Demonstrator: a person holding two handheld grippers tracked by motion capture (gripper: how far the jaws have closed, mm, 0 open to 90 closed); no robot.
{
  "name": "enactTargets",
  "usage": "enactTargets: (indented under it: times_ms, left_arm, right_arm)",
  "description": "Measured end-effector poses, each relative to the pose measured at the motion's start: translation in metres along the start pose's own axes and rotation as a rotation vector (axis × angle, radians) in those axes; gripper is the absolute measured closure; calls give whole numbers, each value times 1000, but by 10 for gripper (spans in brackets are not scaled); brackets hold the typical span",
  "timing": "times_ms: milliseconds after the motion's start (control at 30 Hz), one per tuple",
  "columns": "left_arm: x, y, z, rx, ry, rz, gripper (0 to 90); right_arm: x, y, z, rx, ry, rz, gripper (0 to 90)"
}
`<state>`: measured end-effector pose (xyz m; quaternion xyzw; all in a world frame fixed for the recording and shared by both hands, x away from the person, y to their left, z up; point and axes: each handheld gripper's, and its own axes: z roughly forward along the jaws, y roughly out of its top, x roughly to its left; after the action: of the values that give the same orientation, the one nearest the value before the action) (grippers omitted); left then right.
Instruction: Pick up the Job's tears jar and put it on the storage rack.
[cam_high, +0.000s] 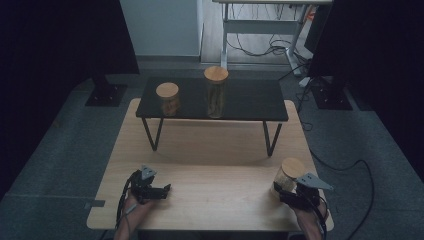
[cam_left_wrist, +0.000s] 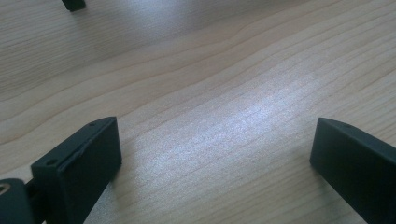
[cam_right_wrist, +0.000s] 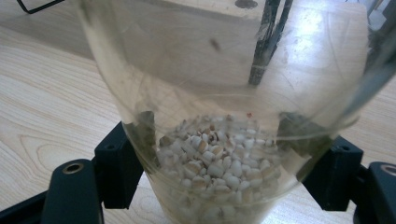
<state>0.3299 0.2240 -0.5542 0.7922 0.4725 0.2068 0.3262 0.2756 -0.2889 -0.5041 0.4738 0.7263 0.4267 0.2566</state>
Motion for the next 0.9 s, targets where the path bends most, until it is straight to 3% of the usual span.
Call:
enactTargets:
  times_ms: [900]
  left_arm:
    - [0, 0, 0, 0, 1, -1, 16]
  right_arm:
    - [4, 35, -1, -3, -18, 13, 250]
